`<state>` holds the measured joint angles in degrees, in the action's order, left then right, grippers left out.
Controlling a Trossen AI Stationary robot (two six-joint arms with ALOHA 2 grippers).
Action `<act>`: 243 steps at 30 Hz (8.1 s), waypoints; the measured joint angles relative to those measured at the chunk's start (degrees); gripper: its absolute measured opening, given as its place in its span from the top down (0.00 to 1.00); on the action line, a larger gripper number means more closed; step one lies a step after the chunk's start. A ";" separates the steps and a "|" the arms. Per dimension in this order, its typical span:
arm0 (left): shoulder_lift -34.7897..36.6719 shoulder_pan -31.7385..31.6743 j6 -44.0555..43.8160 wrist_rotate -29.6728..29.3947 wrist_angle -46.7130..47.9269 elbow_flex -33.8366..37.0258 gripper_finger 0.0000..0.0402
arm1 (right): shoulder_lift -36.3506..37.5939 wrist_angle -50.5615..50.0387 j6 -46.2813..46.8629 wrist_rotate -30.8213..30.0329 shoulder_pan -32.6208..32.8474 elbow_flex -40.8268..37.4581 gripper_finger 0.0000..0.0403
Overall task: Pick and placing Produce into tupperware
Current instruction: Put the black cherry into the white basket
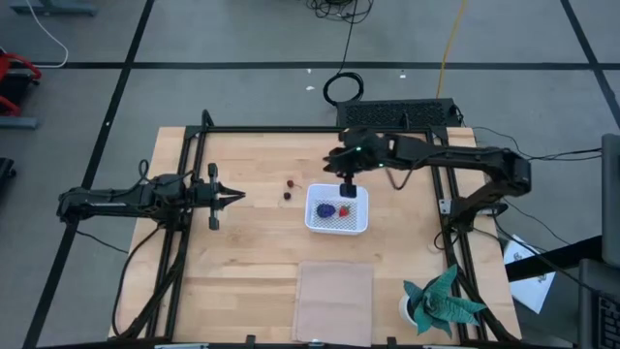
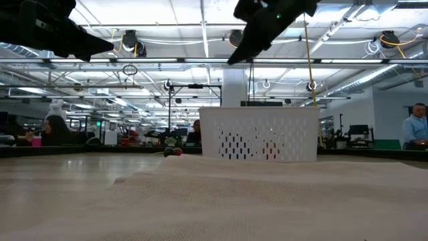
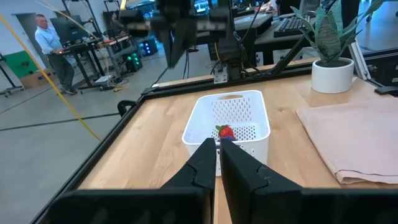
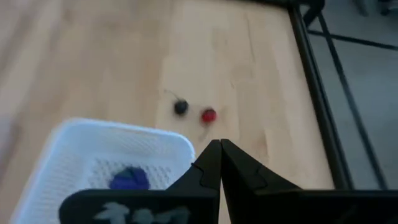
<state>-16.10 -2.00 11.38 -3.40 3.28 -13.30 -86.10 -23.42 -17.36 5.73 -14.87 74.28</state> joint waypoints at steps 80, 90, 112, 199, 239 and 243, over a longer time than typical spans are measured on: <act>0.00 0.00 -0.06 0.28 -0.05 0.00 0.94 | 61.76 40.00 24.94 3.55 1.51 -63.75 1.00; 0.00 0.00 -0.06 0.28 -0.05 0.00 0.94 | 61.92 42.58 22.86 5.06 1.49 -65.18 1.00; 0.00 0.00 -0.89 0.28 -0.42 0.00 0.94 | 62.11 46.77 22.46 5.08 1.49 -68.89 1.00; -58.70 -16.11 -8.01 0.31 42.58 -73.24 0.94 | 62.09 48.89 22.46 5.06 1.49 -69.81 1.00; -94.71 -19.29 -1.93 0.84 86.22 -109.42 0.94 | 62.09 48.46 22.22 5.06 1.47 -69.90 1.00; -94.95 -19.30 -1.79 0.83 86.19 -109.42 0.94 | 62.09 48.43 22.22 5.06 1.49 -69.90 1.00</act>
<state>-111.04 -21.30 9.58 -2.57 89.47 -122.72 -24.01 25.02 4.86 10.79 -13.39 4.38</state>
